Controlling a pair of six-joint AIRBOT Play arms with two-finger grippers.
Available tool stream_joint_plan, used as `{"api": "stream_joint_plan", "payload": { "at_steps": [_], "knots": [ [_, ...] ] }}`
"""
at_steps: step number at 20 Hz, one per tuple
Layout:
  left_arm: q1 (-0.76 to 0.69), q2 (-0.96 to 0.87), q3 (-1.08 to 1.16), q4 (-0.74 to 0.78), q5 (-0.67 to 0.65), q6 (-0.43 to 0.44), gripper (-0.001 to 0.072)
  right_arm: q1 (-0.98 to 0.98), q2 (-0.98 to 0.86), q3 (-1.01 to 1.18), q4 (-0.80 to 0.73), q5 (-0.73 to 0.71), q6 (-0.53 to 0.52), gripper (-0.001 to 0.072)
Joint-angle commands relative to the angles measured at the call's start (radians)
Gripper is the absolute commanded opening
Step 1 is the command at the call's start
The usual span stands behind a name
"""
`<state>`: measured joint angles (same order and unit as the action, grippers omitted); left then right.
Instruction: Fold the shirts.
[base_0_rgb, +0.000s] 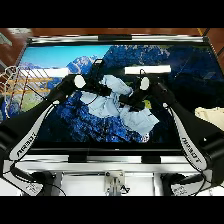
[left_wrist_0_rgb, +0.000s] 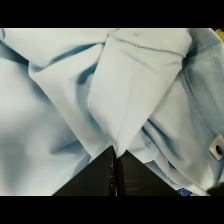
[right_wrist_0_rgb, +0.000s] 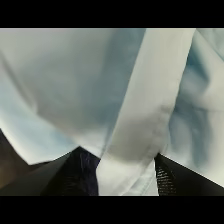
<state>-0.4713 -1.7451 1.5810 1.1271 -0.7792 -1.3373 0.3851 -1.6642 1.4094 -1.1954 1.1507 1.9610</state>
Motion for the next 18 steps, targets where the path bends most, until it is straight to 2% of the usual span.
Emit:
{"api": "stream_joint_plan", "payload": {
  "at_steps": [1,2,3,4,7,9,10,12,15,18],
  "knots": [
    [0.01,0.036,0.002,0.003,-0.008,0.014,0.0053,0.003,-0.067,-0.002,0.034,-0.034,-0.002,0.0636],
    [0.012,0.047,0.002,0.006,-0.009,0.018,0.0053,0.003,-0.082,-0.002,0.034,-0.032,-0.002,0.0505],
    [0.017,0.061,0.002,0.019,-0.012,0.018,0.0053,0.003,-0.085,-0.002,0.035,-0.032,-0.002,0.0174],
    [0.025,0.075,0.002,0.054,-0.018,0.017,0.0053,0.002,-0.078,0.0,0.034,-0.033,-0.008,0.0066],
    [0.069,0.136,0.002,0.131,-0.078,0.017,0.0052,0.002,0.006,0.069,0.032,0.025,-0.208,0.0058],
    [0.106,0.23,0.002,0.131,-0.086,0.017,0.0052,0.002,0.105,0.169,0.039,0.068,-0.343,0.0058],
    [0.12,0.301,0.002,0.131,-0.069,0.017,0.0053,0.002,0.157,0.231,0.037,0.079,-0.378,0.0058],
    [0.137,0.466,0.011,0.131,-0.018,0.018,0.0052,0.002,0.267,0.369,0.031,0.056,-0.395,0.0058],
    [0.138,0.713,0.077,0.127,0.044,0.017,0.0053,0.002,0.415,0.534,0.076,-0.055,-0.386,0.0058],
    [0.141,0.907,0.095,0.142,0.047,0.016,0.0053,0.002,0.52,0.57,0.153,-0.053,-0.38,0.0058]
  ]
}}
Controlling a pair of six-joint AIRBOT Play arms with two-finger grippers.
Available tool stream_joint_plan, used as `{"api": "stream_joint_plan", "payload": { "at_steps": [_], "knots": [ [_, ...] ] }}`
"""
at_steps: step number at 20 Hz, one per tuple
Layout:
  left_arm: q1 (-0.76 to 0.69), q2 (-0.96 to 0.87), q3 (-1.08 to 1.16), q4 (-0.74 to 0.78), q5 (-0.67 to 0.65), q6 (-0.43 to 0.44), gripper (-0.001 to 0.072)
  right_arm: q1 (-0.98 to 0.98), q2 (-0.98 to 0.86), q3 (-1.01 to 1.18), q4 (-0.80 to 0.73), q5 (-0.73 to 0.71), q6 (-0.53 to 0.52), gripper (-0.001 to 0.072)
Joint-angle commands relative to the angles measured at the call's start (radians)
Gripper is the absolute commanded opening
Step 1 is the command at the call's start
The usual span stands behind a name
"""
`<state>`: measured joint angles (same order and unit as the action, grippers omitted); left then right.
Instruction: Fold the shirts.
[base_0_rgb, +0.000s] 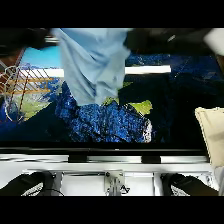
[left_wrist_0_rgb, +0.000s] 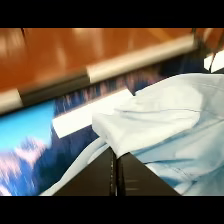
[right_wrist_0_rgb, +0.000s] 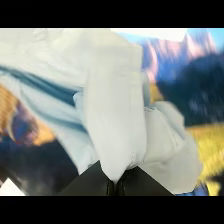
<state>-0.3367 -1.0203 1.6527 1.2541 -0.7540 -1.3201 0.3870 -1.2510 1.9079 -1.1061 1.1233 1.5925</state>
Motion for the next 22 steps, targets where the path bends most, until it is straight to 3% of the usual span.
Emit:
{"api": "stream_joint_plan", "payload": {
  "at_steps": [1,6,9,14,19,20,21,22],
  "knots": [
    [0.006,0.218,0.023,0.015,-0.017,-0.003,0.0053,0.001,0.121,0.071,0.088,0.022,-0.003,0.0058],
    [0.006,0.205,-0.046,0.015,-0.33,-0.038,0.0053,0.003,0.035,0.071,0.111,0.371,-0.001,0.0058],
    [0.006,0.148,-0.209,0.027,-0.314,-0.038,0.0053,0.003,-0.096,0.071,0.11,0.46,-0.048,0.0059],
    [0.006,0.027,-0.406,0.021,-0.205,-0.072,0.0053,0.003,-0.322,0.071,0.1,0.451,-0.135,0.0059],
    [0.006,-0.151,-0.504,0.022,-0.17,-0.072,0.0054,0.003,-0.472,0.071,-0.048,0.42,-0.113,0.0062],
    [0.006,-0.186,-0.51,0.023,-0.168,-0.066,0.0055,0.002,-0.487,0.071,-0.064,0.427,-0.084,0.0151],
    [0.009,-0.215,-0.502,0.032,-0.167,-0.019,0.0061,0.0,-0.491,0.071,-0.06,0.433,-0.078,0.0412],
    [0.016,-0.23,-0.488,0.038,-0.161,0.022,0.0113,-0.006,-0.486,0.071,-0.057,0.444,-0.075,0.0539]
  ]
}}
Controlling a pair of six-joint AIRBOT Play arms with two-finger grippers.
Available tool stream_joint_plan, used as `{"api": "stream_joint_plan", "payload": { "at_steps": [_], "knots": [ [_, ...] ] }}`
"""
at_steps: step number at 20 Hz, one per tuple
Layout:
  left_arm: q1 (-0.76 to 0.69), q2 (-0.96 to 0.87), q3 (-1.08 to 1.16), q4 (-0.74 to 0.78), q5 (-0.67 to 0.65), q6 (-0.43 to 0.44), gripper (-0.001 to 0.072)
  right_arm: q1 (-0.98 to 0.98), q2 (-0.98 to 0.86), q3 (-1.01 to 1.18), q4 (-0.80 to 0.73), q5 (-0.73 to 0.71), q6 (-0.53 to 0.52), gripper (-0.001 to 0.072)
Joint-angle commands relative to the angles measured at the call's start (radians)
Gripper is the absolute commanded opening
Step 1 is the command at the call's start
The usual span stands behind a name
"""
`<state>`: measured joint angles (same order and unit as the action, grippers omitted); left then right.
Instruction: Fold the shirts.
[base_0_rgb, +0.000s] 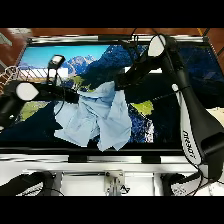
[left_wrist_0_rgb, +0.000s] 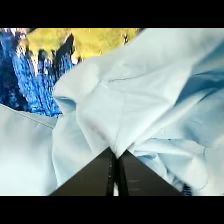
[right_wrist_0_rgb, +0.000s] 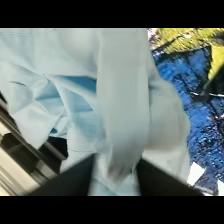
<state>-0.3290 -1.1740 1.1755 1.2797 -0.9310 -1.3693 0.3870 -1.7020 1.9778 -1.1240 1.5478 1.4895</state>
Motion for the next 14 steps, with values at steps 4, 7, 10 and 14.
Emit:
{"api": "stream_joint_plan", "payload": {
  "at_steps": [4,7,10,14],
  "knots": [
    [0.062,-0.088,0.056,0.016,0.071,0.163,0.0508,-0.051,0.032,0.001,-0.045,0.097,0.296,0.0539],
    [0.078,-0.114,0.056,0.014,0.109,0.173,0.0593,-0.004,0.05,0.0,-0.208,0.161,0.359,0.0604],
    [0.072,-0.185,0.058,0.006,0.185,0.172,0.0682,0.072,0.01,-0.037,-0.338,0.169,0.381,0.068],
    [0.076,-0.328,0.128,-0.004,0.213,0.137,0.0681,0.082,-0.07,-0.103,-0.248,0.043,0.45,0.068]
  ]
}}
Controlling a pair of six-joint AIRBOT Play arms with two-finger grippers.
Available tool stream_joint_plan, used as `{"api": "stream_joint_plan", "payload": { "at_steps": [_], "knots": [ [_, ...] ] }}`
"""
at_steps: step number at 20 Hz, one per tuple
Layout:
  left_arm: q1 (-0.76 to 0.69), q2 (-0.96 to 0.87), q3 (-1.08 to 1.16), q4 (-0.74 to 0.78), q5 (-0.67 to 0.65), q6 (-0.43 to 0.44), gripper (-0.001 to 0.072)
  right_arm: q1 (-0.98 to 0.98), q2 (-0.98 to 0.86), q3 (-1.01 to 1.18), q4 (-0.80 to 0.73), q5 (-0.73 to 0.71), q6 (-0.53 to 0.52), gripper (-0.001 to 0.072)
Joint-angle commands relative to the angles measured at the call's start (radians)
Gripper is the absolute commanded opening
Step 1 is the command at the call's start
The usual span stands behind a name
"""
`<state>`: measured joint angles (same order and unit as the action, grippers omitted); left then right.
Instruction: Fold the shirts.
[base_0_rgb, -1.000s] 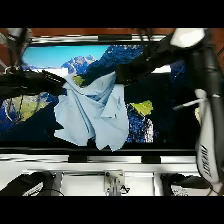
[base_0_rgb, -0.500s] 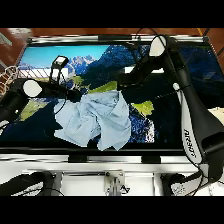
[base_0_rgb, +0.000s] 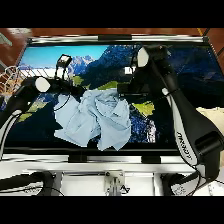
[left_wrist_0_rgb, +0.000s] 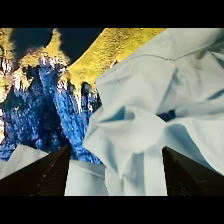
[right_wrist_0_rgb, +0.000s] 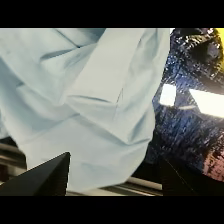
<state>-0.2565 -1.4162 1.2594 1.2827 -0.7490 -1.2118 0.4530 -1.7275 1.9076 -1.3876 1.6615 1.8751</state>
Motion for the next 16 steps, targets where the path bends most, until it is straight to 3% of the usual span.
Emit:
{"api": "stream_joint_plan", "payload": {
  "at_steps": [1,5,8,10,11,13,14,16],
  "knots": [
    [0.005,-0.129,0.084,-0.009,0.025,-0.024,0.0681,0.016,-0.06,-0.032,0.039,-0.111,0.08,0.068],
    [0.005,-0.276,0.227,-0.011,-0.039,-0.112,0.068,0.015,-0.083,-0.033,0.053,-0.14,0.085,0.068],
    [0.009,-0.364,0.307,-0.011,-0.279,-0.163,0.0679,0.016,-0.084,-0.033,0.048,-0.138,0.084,0.068],
    [0.009,-0.383,0.312,-0.011,-0.333,-0.163,0.0674,0.017,-0.084,-0.033,0.046,-0.145,0.084,0.068],
    [0.009,-0.386,0.312,-0.011,-0.332,-0.164,0.0609,0.019,-0.085,-0.033,0.046,-0.144,0.084,0.068],
    [0.012,-0.387,0.316,-0.011,-0.322,-0.163,0.0219,0.019,-0.098,-0.034,0.055,-0.144,0.086,0.068],
    [0.016,-0.387,0.323,-0.011,-0.325,-0.163,0.0075,0.019,-0.11,-0.035,0.064,-0.144,0.093,0.068],
    [0.025,-0.385,0.346,-0.011,-0.331,-0.163,0.0053,0.02,-0.141,-0.035,0.113,-0.153,0.108,0.068]
  ]
}}
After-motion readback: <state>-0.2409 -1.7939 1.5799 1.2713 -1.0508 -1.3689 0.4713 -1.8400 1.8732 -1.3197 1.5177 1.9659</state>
